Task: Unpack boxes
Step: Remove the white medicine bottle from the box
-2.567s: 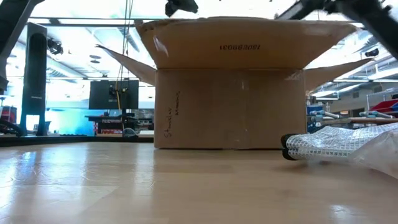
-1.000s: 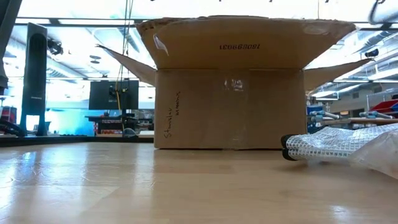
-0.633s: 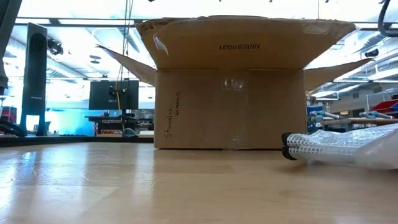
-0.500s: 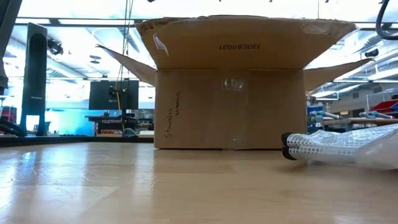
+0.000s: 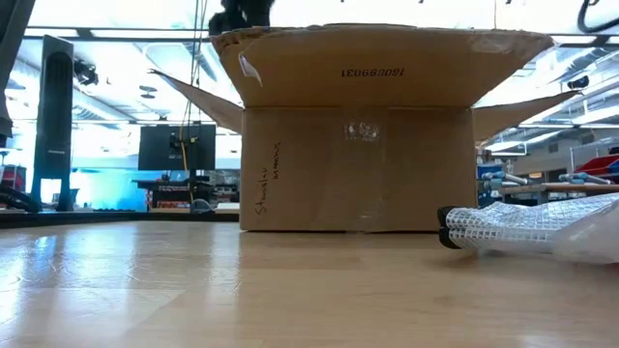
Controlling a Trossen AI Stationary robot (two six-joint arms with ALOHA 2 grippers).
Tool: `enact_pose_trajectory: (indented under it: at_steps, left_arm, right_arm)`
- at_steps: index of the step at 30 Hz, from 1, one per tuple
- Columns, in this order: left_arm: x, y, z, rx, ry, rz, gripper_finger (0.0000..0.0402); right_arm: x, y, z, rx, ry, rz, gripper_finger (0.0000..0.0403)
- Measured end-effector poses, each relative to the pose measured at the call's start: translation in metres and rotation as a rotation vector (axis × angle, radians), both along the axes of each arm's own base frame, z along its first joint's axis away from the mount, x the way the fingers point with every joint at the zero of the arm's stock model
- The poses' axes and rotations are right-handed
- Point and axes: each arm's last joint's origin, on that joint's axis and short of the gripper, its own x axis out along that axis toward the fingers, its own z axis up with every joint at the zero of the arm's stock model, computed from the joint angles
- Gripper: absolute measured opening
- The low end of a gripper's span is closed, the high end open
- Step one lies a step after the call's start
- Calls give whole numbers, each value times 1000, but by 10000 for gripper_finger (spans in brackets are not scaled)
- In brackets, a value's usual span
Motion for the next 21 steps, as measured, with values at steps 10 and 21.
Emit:
enact_pose_trajectory:
  at_steps: [10, 21]
  left_arm:
    - [22, 21, -88, -37, 96, 188, 219]
    - [22, 40, -158, -146, 29, 305, 219]
  right_arm:
    - [0, -14, 12, -21, -56, -43, 254]
    - [1, -12, 11, -20, -70, -22, 254]
